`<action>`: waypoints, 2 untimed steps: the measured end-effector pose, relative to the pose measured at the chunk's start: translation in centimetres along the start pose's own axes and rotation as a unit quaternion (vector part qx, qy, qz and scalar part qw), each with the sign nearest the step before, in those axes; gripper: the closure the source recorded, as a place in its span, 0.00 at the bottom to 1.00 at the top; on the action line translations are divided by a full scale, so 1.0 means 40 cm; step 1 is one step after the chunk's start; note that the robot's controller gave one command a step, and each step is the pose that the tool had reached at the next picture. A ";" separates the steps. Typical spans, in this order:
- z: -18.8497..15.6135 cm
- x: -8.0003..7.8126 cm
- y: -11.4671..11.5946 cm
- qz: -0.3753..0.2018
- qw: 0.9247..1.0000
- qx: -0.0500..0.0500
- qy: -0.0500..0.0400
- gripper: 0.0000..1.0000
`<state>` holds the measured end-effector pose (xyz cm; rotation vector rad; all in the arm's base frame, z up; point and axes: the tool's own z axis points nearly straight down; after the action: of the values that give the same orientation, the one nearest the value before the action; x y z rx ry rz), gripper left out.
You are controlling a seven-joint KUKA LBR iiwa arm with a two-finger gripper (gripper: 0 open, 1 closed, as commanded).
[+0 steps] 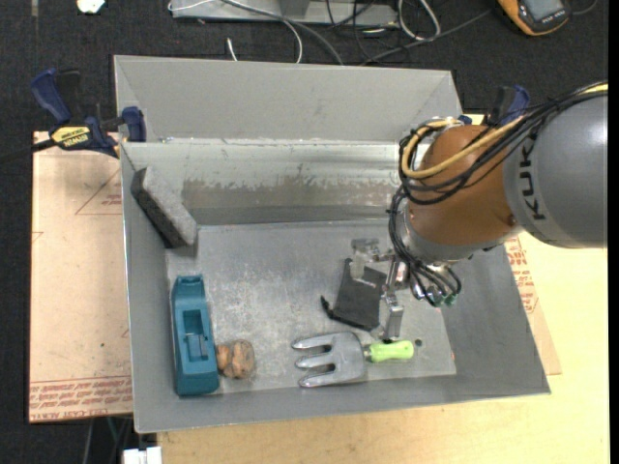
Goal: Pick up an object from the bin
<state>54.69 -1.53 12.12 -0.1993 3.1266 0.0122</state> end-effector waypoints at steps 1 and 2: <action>0.102 -0.031 -0.046 -0.015 1.000 0.000 0.001 0.00; 0.099 -0.031 -0.029 0.011 1.000 0.000 -0.001 1.00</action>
Offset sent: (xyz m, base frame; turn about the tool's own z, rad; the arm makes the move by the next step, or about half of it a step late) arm 0.0129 -0.0062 -0.0272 0.0488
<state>56.12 -2.49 8.18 -0.1641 3.1274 0.0123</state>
